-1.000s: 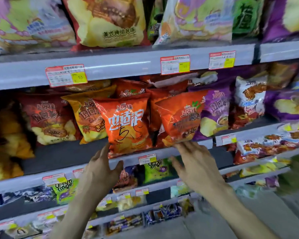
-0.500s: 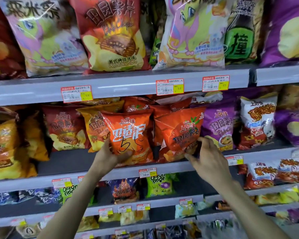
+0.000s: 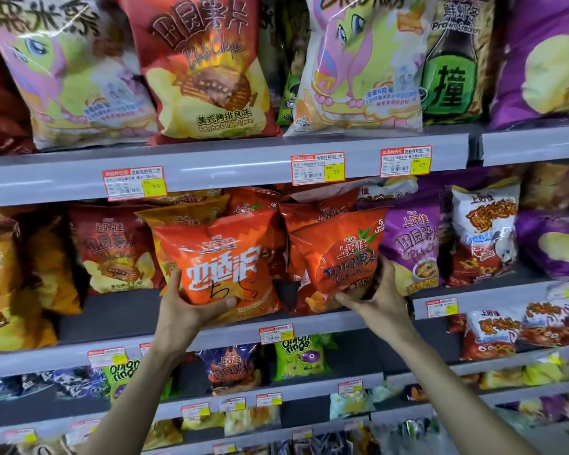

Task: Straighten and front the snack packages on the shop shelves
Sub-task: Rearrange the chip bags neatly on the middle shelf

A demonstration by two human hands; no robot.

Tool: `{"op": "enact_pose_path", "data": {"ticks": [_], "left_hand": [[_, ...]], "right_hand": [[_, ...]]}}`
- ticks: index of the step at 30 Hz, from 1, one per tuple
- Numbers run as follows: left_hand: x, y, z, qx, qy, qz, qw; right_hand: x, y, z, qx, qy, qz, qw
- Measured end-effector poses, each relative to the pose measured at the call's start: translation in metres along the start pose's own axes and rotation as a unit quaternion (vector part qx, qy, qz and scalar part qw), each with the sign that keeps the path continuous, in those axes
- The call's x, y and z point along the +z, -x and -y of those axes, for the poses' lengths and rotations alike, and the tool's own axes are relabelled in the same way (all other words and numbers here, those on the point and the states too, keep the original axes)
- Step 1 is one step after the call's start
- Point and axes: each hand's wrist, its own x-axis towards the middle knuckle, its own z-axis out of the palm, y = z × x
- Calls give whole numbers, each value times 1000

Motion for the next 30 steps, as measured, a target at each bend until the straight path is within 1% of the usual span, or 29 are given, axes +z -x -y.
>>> {"op": "enact_pose_path", "data": {"ticks": [3, 5, 7, 14, 20, 22, 25, 28, 30], "left_hand": [[-21, 20, -4, 32, 12, -32, 999], [-38, 30, -3, 36, 23, -46, 998], [-54, 38, -1, 33, 30, -58, 997], [-92, 57, 2, 18, 33, -86, 996], [-96, 68, -2, 8, 35, -75, 997], [-89, 72, -6, 6, 34, -65, 997], [-66, 73, -11, 3, 35, -40, 999], [-31, 69, -17, -4, 33, 9, 999], [-3, 65, -20, 3, 28, 30, 999]], "right_hand": [[10, -3, -2, -14, 12, 6, 1000], [22, -5, -2, -20, 58, 22, 998], [39, -7, -1, -27, 81, 40, 996], [110, -2, 22, -61, 58, 87, 993], [145, 1, 32, -64, 68, 90, 992], [142, 7, 32, -63, 47, 85, 993], [126, 26, 31, -72, -19, 70, 995], [101, 54, 34, -74, -102, 55, 990], [83, 69, 34, -79, -129, 52, 987]]}}
